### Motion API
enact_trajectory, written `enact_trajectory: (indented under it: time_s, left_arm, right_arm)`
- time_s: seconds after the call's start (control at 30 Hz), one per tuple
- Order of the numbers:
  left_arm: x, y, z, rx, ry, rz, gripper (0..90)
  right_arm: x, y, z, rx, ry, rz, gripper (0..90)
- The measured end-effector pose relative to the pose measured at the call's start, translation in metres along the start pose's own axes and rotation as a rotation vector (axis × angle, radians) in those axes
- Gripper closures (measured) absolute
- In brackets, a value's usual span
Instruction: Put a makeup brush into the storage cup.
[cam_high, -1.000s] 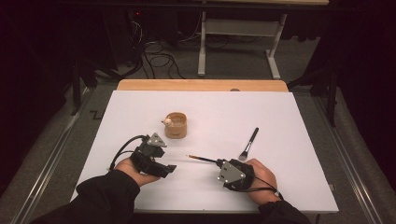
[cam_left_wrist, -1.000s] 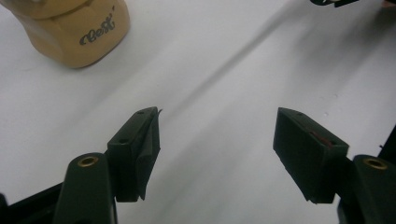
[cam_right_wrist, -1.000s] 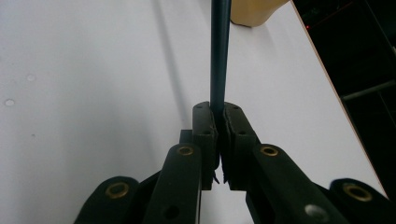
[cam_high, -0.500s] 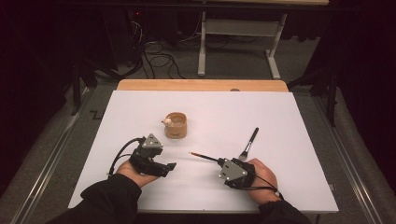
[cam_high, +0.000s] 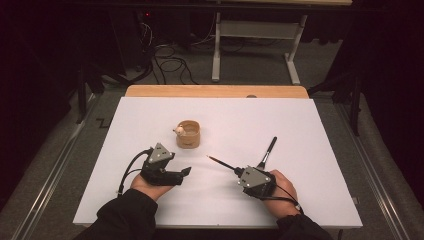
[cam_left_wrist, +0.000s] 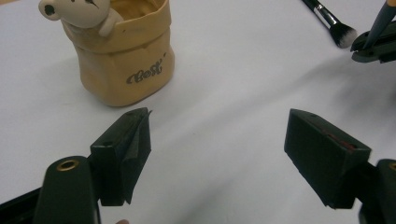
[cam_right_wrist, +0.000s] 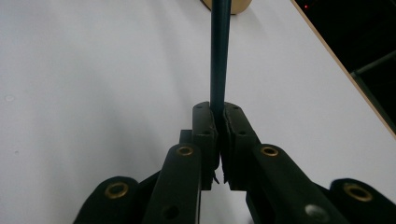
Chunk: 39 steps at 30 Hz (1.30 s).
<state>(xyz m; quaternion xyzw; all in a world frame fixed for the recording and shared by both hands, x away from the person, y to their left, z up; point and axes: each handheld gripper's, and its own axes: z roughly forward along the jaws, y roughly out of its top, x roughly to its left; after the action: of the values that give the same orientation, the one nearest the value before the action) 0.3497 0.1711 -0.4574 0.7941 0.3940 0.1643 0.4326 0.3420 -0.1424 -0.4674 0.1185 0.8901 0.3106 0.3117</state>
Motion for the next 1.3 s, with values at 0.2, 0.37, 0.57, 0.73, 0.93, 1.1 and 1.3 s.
enact_trajectory:
  time_s: [0.2,0.37,0.57,0.73,0.93,1.1,1.3]
  left_arm:
    - [0.0,-0.013,-0.004,-0.063,-0.03,-0.006,23.3]
    - [0.002,-0.016,-0.013,-0.154,-0.041,-0.025,26.8]
    - [0.004,-0.02,-0.012,-0.153,-0.049,-0.02,24.5]
    - [0.007,-0.02,-0.013,-0.178,-0.045,-0.04,23.6]
    - [0.007,-0.02,-0.013,-0.197,-0.049,-0.045,23.6]
    - [0.006,-0.021,-0.013,-0.214,-0.052,-0.044,23.5]
    - [0.006,-0.022,-0.014,-0.231,-0.041,-0.045,23.5]
  right_arm:
    - [-0.001,0.0,-0.002,-0.021,0.001,0.048,86.5]
    - [-0.002,0.0,-0.003,-0.038,0.003,0.089,86.5]
    - [-0.002,0.001,-0.004,-0.06,-0.004,0.155,86.5]
    - [-0.003,-0.004,-0.005,-0.091,0.003,0.245,86.4]
    - [-0.007,-0.011,-0.01,-0.144,0.011,0.349,86.4]
    - [-0.011,-0.015,-0.013,-0.18,0.008,0.393,86.5]
    - [-0.017,-0.018,-0.015,-0.221,0.004,0.444,86.5]
